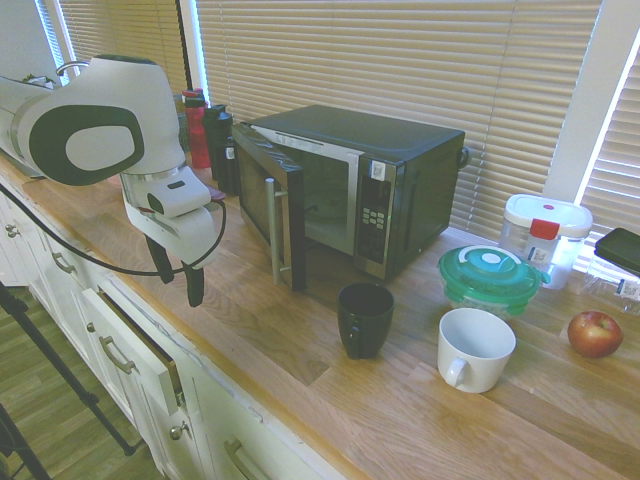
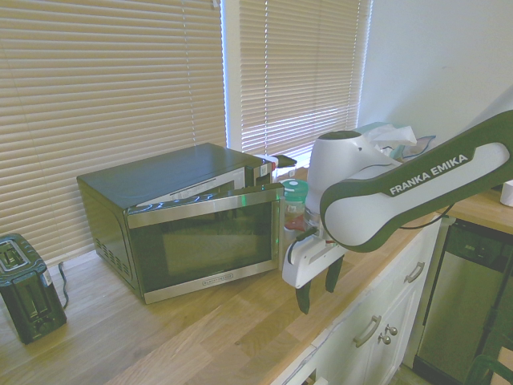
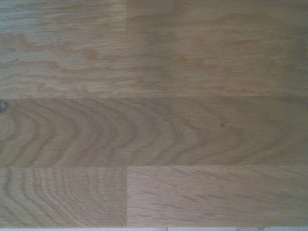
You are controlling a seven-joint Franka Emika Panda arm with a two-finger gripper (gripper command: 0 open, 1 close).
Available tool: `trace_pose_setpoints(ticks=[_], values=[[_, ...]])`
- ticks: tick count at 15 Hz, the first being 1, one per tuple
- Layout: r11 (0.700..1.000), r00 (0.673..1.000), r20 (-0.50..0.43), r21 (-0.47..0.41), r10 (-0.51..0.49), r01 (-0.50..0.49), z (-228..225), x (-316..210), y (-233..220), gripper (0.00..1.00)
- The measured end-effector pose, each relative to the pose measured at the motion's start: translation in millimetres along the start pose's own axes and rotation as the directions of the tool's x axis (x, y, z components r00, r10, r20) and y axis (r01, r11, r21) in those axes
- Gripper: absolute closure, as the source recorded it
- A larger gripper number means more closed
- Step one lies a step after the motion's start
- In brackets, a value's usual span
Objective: Close the microwave
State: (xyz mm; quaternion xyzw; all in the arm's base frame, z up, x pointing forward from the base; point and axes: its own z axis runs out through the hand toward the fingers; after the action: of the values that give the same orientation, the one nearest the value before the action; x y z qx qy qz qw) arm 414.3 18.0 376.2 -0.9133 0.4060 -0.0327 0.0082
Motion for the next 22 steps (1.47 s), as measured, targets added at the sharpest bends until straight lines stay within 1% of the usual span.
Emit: trace_pose_setpoints(ticks=[4,6,10,16,20,22], values=[[1.000,1.000,0.007,-0.017,-0.006,0.006,-3,1,-5,0.00],[0.999,1.000,0.000,-0.028,-0.024,0.024,-20,-1,-19,0.00],[0.997,0.998,-0.027,-0.055,-0.063,0.062,-61,-9,-61,0.00],[0.993,0.996,-0.024,-0.085,-0.088,0.085,-70,30,-114,0.00],[0.991,0.994,-0.048,-0.090,-0.101,0.097,-95,52,-141,0.00],[0.992,0.994,-0.055,-0.088,-0.097,0.092,-100,67,-149,0.00]])
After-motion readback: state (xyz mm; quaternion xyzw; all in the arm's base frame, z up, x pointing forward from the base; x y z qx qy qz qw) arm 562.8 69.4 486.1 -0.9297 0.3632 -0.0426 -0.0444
